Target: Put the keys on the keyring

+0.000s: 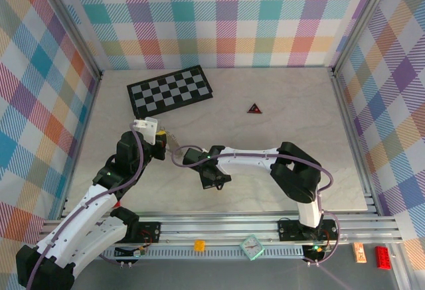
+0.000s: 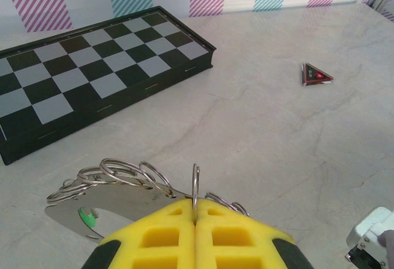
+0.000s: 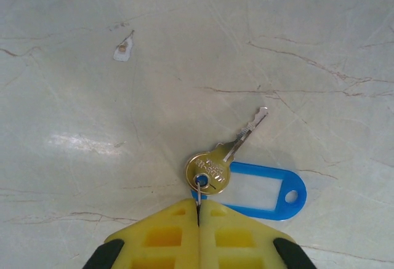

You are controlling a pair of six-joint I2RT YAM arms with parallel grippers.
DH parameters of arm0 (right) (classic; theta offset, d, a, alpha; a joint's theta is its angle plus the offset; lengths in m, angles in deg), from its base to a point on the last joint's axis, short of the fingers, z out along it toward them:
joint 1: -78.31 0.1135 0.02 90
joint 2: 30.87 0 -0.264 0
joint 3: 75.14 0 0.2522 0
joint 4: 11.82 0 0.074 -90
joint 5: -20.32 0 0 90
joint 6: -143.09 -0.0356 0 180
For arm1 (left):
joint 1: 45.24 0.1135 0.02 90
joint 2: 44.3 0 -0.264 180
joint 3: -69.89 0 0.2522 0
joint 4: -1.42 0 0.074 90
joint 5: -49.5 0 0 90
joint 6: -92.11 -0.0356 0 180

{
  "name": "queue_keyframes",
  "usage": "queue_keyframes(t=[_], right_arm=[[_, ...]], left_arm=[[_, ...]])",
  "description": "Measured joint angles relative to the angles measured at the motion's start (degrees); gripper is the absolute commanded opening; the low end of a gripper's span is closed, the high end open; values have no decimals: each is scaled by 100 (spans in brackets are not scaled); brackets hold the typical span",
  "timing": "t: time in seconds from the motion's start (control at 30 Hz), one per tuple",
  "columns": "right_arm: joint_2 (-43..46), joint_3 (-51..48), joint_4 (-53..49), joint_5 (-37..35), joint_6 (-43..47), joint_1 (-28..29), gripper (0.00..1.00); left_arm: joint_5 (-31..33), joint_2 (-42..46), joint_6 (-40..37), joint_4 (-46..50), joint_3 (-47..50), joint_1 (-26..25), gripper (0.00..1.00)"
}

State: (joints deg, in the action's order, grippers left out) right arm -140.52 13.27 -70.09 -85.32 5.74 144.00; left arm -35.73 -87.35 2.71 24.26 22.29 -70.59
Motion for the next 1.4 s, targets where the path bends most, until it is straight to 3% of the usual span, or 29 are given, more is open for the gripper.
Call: queue_keyframes(t=[0.33, 0.7, 1.4], right_arm=[[1725, -1344, 739, -79, 1412, -28, 0], [3720, -3322, 2874, -22, 3438, -157, 0], [4516, -2933, 3126, 1200, 4859, -898, 0]], left_arm=[[-643, 2, -24, 15, -11, -9, 0], [-1224, 59, -304, 197, -70, -313, 0], [-2629, -586, -1974, 490, -151, -1182, 0]])
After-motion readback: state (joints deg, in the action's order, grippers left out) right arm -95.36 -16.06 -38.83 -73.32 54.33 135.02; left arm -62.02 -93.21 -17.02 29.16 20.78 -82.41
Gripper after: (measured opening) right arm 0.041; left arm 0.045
